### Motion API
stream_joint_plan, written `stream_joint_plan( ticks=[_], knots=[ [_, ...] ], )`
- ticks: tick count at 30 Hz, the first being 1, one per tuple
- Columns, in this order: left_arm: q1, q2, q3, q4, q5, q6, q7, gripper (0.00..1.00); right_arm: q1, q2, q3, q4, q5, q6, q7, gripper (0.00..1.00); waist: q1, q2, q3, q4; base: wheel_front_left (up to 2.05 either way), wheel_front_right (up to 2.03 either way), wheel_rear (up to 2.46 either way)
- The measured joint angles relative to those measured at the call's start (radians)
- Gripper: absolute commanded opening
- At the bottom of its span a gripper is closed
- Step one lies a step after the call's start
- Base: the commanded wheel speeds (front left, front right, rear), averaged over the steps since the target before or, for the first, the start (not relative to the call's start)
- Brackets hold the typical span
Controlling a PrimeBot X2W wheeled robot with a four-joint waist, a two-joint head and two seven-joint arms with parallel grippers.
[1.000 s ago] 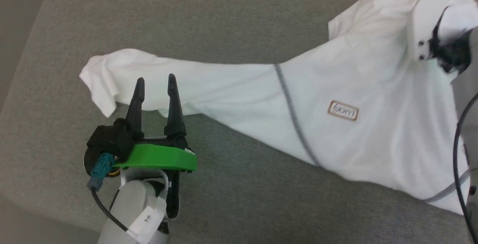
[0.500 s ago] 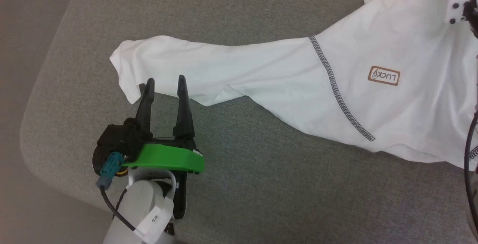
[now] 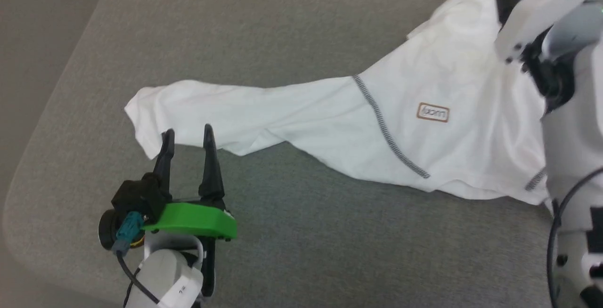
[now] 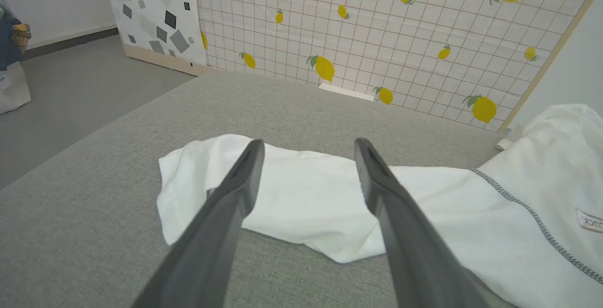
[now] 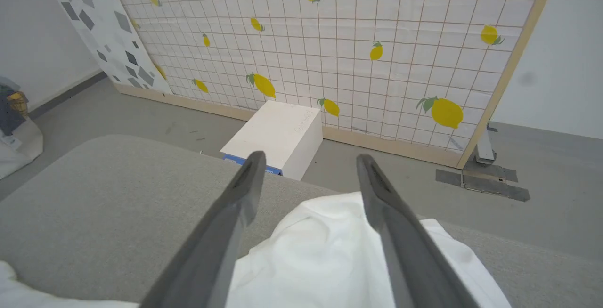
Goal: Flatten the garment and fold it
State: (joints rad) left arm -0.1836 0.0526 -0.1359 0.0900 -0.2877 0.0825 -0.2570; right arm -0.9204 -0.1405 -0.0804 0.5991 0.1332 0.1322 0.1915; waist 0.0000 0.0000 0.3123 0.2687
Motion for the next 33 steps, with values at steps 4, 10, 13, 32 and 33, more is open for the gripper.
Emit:
stream_joint_plan(
  ticks=[4, 10, 13, 32, 33],
  knots=[
    [0.031, 0.000, 0.021, 0.011, 0.015, -0.012, 0.000, 1.00, 0.151, 0.006, 0.005, -0.112, 0.108, 0.000, -0.058, 1.00, -0.0001, 0.0000, -0.051, -0.051, 0.00, 0.00, 0.00],
    [0.076, 0.000, 0.042, 0.021, 0.019, -0.021, 0.000, 1.00, 0.482, 0.031, -0.024, -0.359, 0.205, 0.000, -0.132, 1.00, -0.0001, 0.0000, -0.125, -0.133, 0.00, 0.00, 0.00],
    [0.090, 0.000, 0.049, 0.029, 0.021, -0.026, 0.000, 1.00, 0.657, 0.050, -0.074, -0.446, 0.211, 0.000, -0.151, 1.00, -0.0001, 0.0000, -0.155, -0.170, 0.00, 0.00, 0.00],
    [0.035, -0.001, -0.070, 0.162, -0.217, 0.058, 0.475, 1.00, 0.933, 0.089, -0.159, -0.589, 0.236, 0.000, -0.120, 1.00, -0.0001, 0.0001, -0.203, -0.280, 0.00, 0.00, 0.00],
    [0.015, -0.001, -0.072, 0.169, -0.220, 0.071, 0.512, 1.00, 0.929, 0.089, -0.153, -0.592, 0.236, 0.000, -0.120, 1.00, -0.0001, 0.0000, -0.198, -0.283, 0.00, 0.00, 0.00]
  ],
)
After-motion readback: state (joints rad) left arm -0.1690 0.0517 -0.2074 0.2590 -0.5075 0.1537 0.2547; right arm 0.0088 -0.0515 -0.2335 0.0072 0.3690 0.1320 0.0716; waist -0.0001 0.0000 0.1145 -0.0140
